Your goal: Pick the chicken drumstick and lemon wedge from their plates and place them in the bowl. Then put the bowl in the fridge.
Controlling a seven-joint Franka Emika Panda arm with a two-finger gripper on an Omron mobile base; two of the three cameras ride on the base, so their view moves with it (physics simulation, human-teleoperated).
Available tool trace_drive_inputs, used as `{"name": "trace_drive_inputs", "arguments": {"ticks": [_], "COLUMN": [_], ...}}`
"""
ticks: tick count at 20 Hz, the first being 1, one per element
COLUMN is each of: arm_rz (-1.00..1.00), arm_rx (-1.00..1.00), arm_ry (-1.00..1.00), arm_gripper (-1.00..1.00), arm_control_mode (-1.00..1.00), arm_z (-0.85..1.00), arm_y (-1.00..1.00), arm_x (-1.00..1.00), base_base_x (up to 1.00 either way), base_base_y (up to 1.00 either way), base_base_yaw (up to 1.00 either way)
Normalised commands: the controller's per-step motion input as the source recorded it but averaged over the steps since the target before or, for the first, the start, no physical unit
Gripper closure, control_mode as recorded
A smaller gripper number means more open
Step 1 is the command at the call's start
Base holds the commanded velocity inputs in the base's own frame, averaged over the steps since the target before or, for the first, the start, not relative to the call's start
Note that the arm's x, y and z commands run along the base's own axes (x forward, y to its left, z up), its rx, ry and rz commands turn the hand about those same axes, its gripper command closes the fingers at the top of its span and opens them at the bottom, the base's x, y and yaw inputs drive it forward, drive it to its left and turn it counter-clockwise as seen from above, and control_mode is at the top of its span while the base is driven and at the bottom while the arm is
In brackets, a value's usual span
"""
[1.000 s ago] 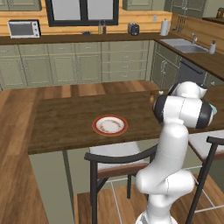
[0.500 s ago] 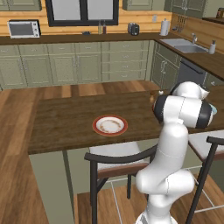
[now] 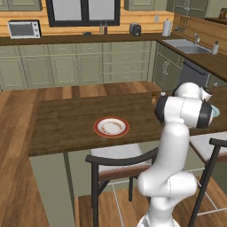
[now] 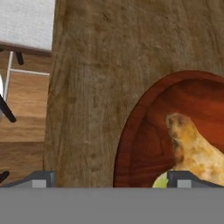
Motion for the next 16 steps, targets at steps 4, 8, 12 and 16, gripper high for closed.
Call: {"name": "trace_drive_inputs", "arguments": {"ticks": [4,8,12,16], "arm_rz": [0.06,0.06,0.03,0.0], "arm_rx": [0.0,0.0,0.0,0.0], "arm_ry": [0.0,0.0,0.0,0.0], "arm_gripper": [-1.0,-1.0,-1.0,-1.0], "arm_control_mode": [-1.0,-1.0,-1.0,-1.0], "arm_z": [-0.01,-0.13,-0.16,-0.08], "arm_y": [0.0,0.0,0.0,0.01], "arm_x": [0.12,0.0,0.0,0.01], "base_base_x": [0.0,0.0,0.0,0.0], "base_base_y": [0.0,0.0,0.0,0.0], "base_base_yaw": [0.0,0.0,0.0,0.0]}}
